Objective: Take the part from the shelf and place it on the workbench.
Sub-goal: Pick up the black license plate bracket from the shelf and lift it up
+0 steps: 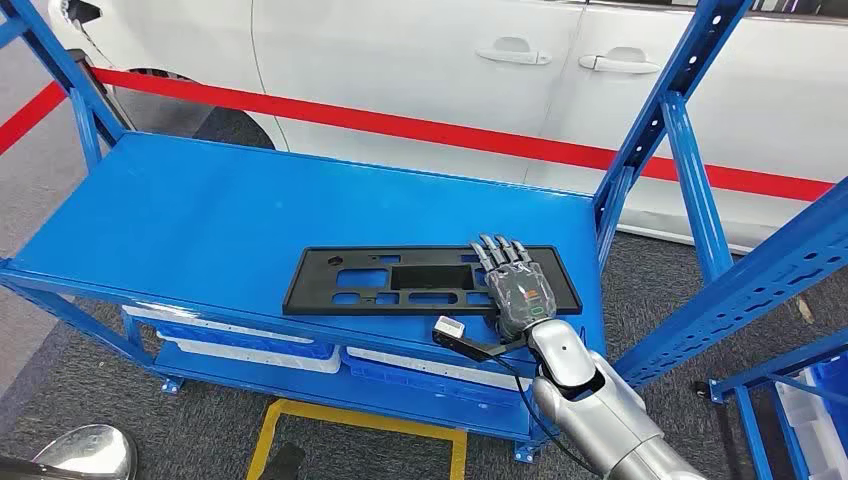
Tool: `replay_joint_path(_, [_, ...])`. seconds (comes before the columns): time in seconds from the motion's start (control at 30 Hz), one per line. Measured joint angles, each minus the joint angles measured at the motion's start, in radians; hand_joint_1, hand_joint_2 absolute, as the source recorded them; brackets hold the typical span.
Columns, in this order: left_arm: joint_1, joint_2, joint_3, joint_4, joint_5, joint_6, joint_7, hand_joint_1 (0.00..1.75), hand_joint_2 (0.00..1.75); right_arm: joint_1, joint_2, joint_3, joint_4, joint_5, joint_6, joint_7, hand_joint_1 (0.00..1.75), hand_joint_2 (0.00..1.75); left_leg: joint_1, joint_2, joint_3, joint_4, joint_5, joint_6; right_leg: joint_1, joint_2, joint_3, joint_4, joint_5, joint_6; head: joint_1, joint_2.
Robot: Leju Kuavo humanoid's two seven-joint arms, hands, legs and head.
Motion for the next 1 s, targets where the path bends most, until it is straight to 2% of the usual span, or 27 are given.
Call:
replay_joint_path(0.07, [0.0, 0.0, -0.001, 0.0, 0.0, 0.0, 0.0, 0.0, 0.0, -0.002, 0.001, 0.0, 0.004, 0.0, -0.004, 0.0, 0.09, 1.75, 0.0, -0.001, 0.003, 0.001, -0.001, -0.002, 0.0, -0.001, 0.041, -0.08, 0.044, -0.002, 0.0, 0.0])
replay_joint_path(0.1, [-0.001, 0.0, -0.002, 0.0, 0.0, 0.0, 0.0, 0.0, 0.0, -0.004, 0.002, 0.0, 0.008, 0.0, -0.008, -0.002, 0.31, 1.75, 0.0, -0.001, 0.004, 0.003, -0.003, -0.005, 0.0, -0.001, 0.077, -0.154, 0.076, -0.006, 0.0, 0.0])
replay_joint_path(0.13, [-0.001, -0.001, -0.004, 0.0, 0.0, 0.0, 0.001, 0.0, 0.0, -0.007, 0.003, -0.001, 0.014, -0.001, -0.013, -0.005, 0.67, 1.75, -0.002, -0.002, 0.004, 0.006, -0.006, -0.008, 0.002, -0.002, 0.11, -0.22, 0.099, -0.011, 0.0, 0.0])
replay_joint_path(0.17, [-0.002, -0.001, -0.006, 0.0, 0.0, 0.0, 0.001, 0.0, 0.0, -0.009, 0.005, -0.003, 0.021, -0.002, -0.019, -0.008, 1.05, 1.75, -0.003, -0.002, 0.003, 0.008, -0.007, -0.013, 0.004, -0.002, 0.13, -0.263, 0.109, -0.015, 0.0, 0.0])
replay_joint_path(0.2, [-0.002, -0.001, -0.008, 0.0, 0.0, 0.0, 0.002, 0.0, 0.0, -0.01, 0.008, -0.005, 0.029, -0.004, -0.024, -0.012, 1.39, 1.75, -0.005, -0.002, 0.001, 0.01, -0.008, -0.017, 0.007, -0.001, 0.137, -0.283, 0.109, -0.019, 0.0, 0.0])
replay_joint_path(0.23, [-0.002, -0.001, -0.01, 0.0, -0.001, -0.001, 0.003, 0.0, 0.0, -0.011, 0.011, -0.008, 0.038, -0.006, -0.029, -0.017, 1.59, 1.75, -0.006, -0.002, 0.0, 0.01, -0.008, -0.021, 0.009, 0.0, 0.137, -0.285, 0.108, -0.023, 0.0, 0.0])
replay_joint_path(0.27, [-0.002, -0.001, -0.011, 0.0, -0.001, -0.001, 0.003, 0.0, 0.0, -0.011, 0.014, -0.012, 0.045, -0.007, -0.034, -0.021, 1.67, 1.75, -0.005, -0.002, -0.001, 0.01, -0.009, -0.026, 0.008, 0.0, 0.138, -0.287, 0.11, -0.028, 0.0, 0.0])
replay_joint_path(0.33, [-0.002, -0.001, -0.012, 0.0, -0.001, -0.001, 0.003, 0.0, 0.0, -0.012, 0.023, -0.017, 0.059, -0.008, -0.044, -0.029, 1.73, 1.75, -0.003, -0.001, -0.01, 0.033, -0.027, -0.037, 0.004, -0.001, 0.143, -0.293, 0.115, -0.04, 0.0, 0.0])
replay_joint_path(0.37, [-0.003, -0.001, -0.013, 0.0, 0.0, -0.001, 0.003, 0.0, 0.0, -0.012, 0.027, -0.019, 0.066, -0.008, -0.049, -0.034, 1.74, 1.75, -0.002, -0.001, -0.027, 0.071, -0.052, -0.042, 0.001, -0.003, 0.145, -0.295, 0.117, -0.045, 0.0, 0.0])
replay_joint_path(0.43, [-0.002, -0.001, -0.014, 0.0, 0.0, -0.001, 0.003, 0.0, 0.0, -0.009, 0.033, -0.027, 0.08, -0.008, -0.063, -0.042, 1.73, 1.75, -0.001, -0.001, -0.085, 0.197, -0.117, -0.048, 0.001, -0.006, 0.143, -0.295, 0.117, -0.05, -0.001, 0.0])
replay_joint_path(0.47, [0.0, -0.001, -0.014, 0.0, 0.001, -0.001, 0.003, 0.0, 0.0, -0.006, 0.036, -0.032, 0.085, -0.008, -0.072, -0.045, 1.73, 1.75, 0.0, -0.001, -0.114, 0.259, -0.138, -0.051, 0.001, -0.006, 0.142, -0.295, 0.117, -0.051, 0.0, 0.0])
replay_joint_path(0.5, [0.002, -0.001, -0.014, 0.0, 0.001, -0.001, 0.003, 0.0, 0.0, -0.004, 0.038, -0.037, 0.089, -0.006, -0.08, -0.047, 1.73, 1.75, 0.0, -0.001, -0.132, 0.295, -0.144, -0.052, 0.001, -0.007, 0.142, -0.294, 0.117, -0.051, -0.001, 0.0])
replay_joint_path(0.53, [0.003, -0.001, -0.014, 0.0, 0.002, -0.001, 0.004, 0.0, 0.0, -0.002, 0.041, -0.043, 0.091, -0.005, -0.087, -0.049, 1.73, 1.75, 0.001, -0.001, -0.131, 0.292, -0.128, -0.052, 0.001, -0.006, 0.142, -0.293, 0.117, -0.051, -0.001, 0.0])
replay_joint_path(0.57, [0.004, -0.001, -0.014, 0.0, 0.002, -0.001, 0.004, 0.0, 0.0, -0.001, 0.043, -0.048, 0.093, -0.003, -0.091, -0.051, 1.73, 1.75, 0.002, -0.001, -0.109, 0.245, -0.095, -0.052, 0.001, -0.005, 0.144, -0.293, 0.116, -0.05, -0.001, 0.0])
replay_joint_path(0.63, [0.003, 0.0, -0.015, 0.0, 0.003, 0.0, 0.005, 0.0, 0.0, -0.001, 0.047, -0.06, 0.095, -0.002, -0.094, -0.053, 1.74, 1.75, 0.003, -0.001, -0.04, 0.102, -0.029, -0.048, 0.002, -0.004, 0.147, -0.291, 0.113, -0.045, 0.0, 0.0])
replay_joint_path(0.67, [0.002, 0.0, -0.015, 0.0, 0.003, 0.0, 0.005, 0.0, 0.0, -0.001, 0.048, -0.066, 0.096, -0.001, -0.096, -0.053, 1.75, 1.75, 0.002, -0.002, -0.015, 0.051, -0.013, -0.044, 0.004, -0.003, 0.146, -0.29, 0.112, -0.04, 0.0, 0.0])
replay_joint_path(0.7, [0.002, 0.0, -0.015, 0.0, 0.004, 0.0, 0.005, 0.0, 0.0, -0.001, 0.049, -0.072, 0.097, 0.001, -0.099, -0.054, 1.74, 1.75, 0.0, -0.003, -0.003, 0.024, -0.01, -0.04, 0.005, -0.002, 0.145, -0.289, 0.112, -0.035, 0.0, 0.0])
replay_joint_path(0.83, [0.004, 0.0, -0.016, 0.0, 0.009, 0.0, 0.005, 0.0, 0.0, 0.004, 0.05, -0.094, 0.098, 0.014, -0.107, -0.055, 1.74, 1.75, -0.002, -0.002, 0.001, 0.009, -0.006, -0.015, 0.003, -0.002, 0.142, -0.285, 0.108, -0.013, 0.0, 0.0])
replay_joint_path(0.9, [0.002, 0.0, -0.016, 0.0, 0.011, 0.0, 0.005, 0.0, 0.0, 0.008, 0.05, -0.103, 0.098, 0.016, -0.107, -0.057, 1.75, 1.75, 0.0, -0.001, 0.002, 0.002, -0.001, -0.004, 0.001, -0.002, 0.116, -0.225, 0.066, -0.007, 0.0, 0.0])
replay_joint_path(0.97, [0.001, 0.0, -0.016, 0.0, 0.012, 0.0, 0.005, 0.0, 0.0, 0.014, 0.05, -0.11, 0.097, 0.018, -0.111, -0.058, 1.75, 1.75, -0.002, -0.001, -0.001, 0.002, 0.0, 0.001, 0.001, -0.003, 0.056, -0.1, 0.004, -0.004, 0.0, 0.0])
replay_joint_path(1.0, [0.002, 0.0, -0.016, 0.0, 0.012, 0.0, 0.005, 0.0, 0.0, 0.018, 0.05, -0.113, 0.097, 0.021, -0.117, -0.059, 1.75, 1.75, -0.003, -0.001, -0.002, 0.003, -0.001, 0.003, 0.001, -0.003, 0.03, -0.046, -0.014, -0.004, 0.0, 0.0])
